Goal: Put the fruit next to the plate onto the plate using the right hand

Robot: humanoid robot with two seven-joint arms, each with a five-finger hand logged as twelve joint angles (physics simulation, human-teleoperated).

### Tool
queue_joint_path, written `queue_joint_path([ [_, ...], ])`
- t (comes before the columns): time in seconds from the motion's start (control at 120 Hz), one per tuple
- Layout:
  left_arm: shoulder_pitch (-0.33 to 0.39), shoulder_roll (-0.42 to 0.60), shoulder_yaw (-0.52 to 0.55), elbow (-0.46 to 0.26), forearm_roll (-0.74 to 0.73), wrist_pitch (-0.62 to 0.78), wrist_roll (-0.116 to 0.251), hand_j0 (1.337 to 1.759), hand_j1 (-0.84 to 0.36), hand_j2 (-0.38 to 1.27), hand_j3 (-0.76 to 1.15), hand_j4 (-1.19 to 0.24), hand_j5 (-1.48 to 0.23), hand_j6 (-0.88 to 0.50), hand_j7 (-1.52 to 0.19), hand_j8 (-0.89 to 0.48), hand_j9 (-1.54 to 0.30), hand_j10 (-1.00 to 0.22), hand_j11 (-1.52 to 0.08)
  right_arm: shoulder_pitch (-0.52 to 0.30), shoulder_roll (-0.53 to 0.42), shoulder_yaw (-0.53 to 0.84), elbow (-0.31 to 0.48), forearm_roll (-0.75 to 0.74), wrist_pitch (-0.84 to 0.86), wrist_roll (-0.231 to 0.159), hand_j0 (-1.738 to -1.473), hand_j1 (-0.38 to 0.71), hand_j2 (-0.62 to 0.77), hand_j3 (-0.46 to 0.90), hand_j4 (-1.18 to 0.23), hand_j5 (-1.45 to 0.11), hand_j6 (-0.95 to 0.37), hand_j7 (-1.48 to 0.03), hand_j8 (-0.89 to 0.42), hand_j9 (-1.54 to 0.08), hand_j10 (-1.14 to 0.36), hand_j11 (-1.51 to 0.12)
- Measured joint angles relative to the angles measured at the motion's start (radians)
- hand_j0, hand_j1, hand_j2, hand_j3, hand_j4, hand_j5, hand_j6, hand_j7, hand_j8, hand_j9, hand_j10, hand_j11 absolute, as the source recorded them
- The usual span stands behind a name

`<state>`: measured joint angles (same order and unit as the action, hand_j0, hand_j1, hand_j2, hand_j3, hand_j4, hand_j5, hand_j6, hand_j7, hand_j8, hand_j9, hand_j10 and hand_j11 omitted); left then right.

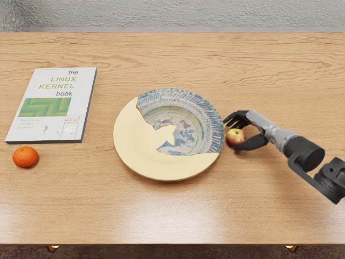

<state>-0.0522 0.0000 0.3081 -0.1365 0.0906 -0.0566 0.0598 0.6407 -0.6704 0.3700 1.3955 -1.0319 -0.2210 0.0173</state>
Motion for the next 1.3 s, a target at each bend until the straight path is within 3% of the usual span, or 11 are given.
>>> queue_joint_path([
  [0.208, 0.000, 0.000, 0.000, 0.000, 0.000, 0.000, 0.000, 1.658, 0.06, 0.05, 0.00, -0.25, -0.32, -0.25, -0.32, -0.25, -0.32, -0.24, -0.32, 0.008, -0.012, -0.016, 0.012, -0.002, 0.003, -0.012, -1.658, 0.20, -0.07, 0.00, -0.49, -0.61, -0.49, -0.63, -0.48, -0.62, -0.45, -0.65],
  [0.4, 0.000, 0.000, 0.000, 0.000, 0.000, 0.000, 0.000, 1.658, 0.06, 0.05, 0.00, -0.25, -0.32, -0.25, -0.32, -0.25, -0.32, -0.24, -0.32, 0.011, -0.013, -0.026, 0.013, -0.006, 0.002, -0.014, -1.656, 0.24, 0.08, 0.00, -0.58, -0.70, -0.50, -0.73, -0.43, -0.72, -0.56, -0.73],
  [0.567, 0.000, 0.000, 0.000, 0.000, 0.000, 0.000, 0.000, 1.658, 0.06, 0.05, 0.00, -0.24, -0.32, -0.24, -0.32, -0.24, -0.32, -0.24, -0.32, 0.012, -0.013, -0.034, 0.011, -0.008, 0.002, -0.014, -1.650, 0.27, 0.11, 0.00, -0.67, -0.79, -0.46, -0.83, -0.40, -0.82, -0.65, -0.82],
  [0.85, -0.001, 0.000, 0.000, 0.000, 0.000, 0.000, 0.000, 1.658, 0.06, 0.05, 0.00, -0.25, -0.32, -0.25, -0.32, -0.25, -0.32, -0.24, -0.32, 0.019, -0.033, -0.032, 0.014, 0.007, 0.021, -0.005, -1.654, 0.30, 0.41, 0.00, -0.79, -1.07, -0.48, -1.04, -0.39, -1.07, -0.65, -1.07],
  [0.983, 0.000, 0.000, 0.000, 0.000, 0.000, 0.000, 0.000, 1.658, 0.06, 0.05, 0.00, -0.25, -0.32, -0.25, -0.32, -0.25, -0.32, -0.24, -0.32, 0.026, -0.057, -0.016, 0.025, 0.026, 0.050, 0.002, -1.658, 0.30, 0.42, 0.00, -0.81, -1.15, -0.45, -1.09, -0.36, -1.14, -0.62, -1.15],
  [1.05, 0.000, 0.000, 0.000, 0.000, 0.000, 0.000, 0.000, 1.658, 0.06, 0.05, 0.00, -0.25, -0.32, -0.25, -0.32, -0.25, -0.32, -0.24, -0.32, 0.037, -0.077, -0.010, 0.033, 0.053, 0.081, 0.007, -1.658, 0.33, 0.49, 0.00, -0.81, -1.18, -0.44, -1.10, -0.34, -1.15, -0.60, -1.16],
  [1.158, 0.000, 0.000, 0.000, 0.000, 0.000, 0.000, 0.000, 1.658, 0.06, 0.05, 0.00, -0.25, -0.32, -0.25, -0.32, -0.25, -0.32, -0.24, -0.32, 0.048, -0.100, 0.039, 0.039, 0.096, 0.180, 0.011, -1.658, 0.37, 0.57, 0.00, -0.81, -1.22, -0.41, -1.11, -0.31, -1.18, -0.59, -1.20],
  [1.3, 0.000, 0.000, 0.000, 0.000, 0.000, 0.000, 0.000, 1.658, 0.06, 0.05, 0.00, -0.25, -0.32, -0.25, -0.32, -0.25, -0.32, -0.24, -0.32, 0.057, -0.122, 0.117, 0.040, 0.149, 0.322, 0.010, -1.658, 0.38, 0.57, 0.00, -0.81, -1.25, -0.40, -1.12, -0.29, -1.19, -0.57, -1.22],
])
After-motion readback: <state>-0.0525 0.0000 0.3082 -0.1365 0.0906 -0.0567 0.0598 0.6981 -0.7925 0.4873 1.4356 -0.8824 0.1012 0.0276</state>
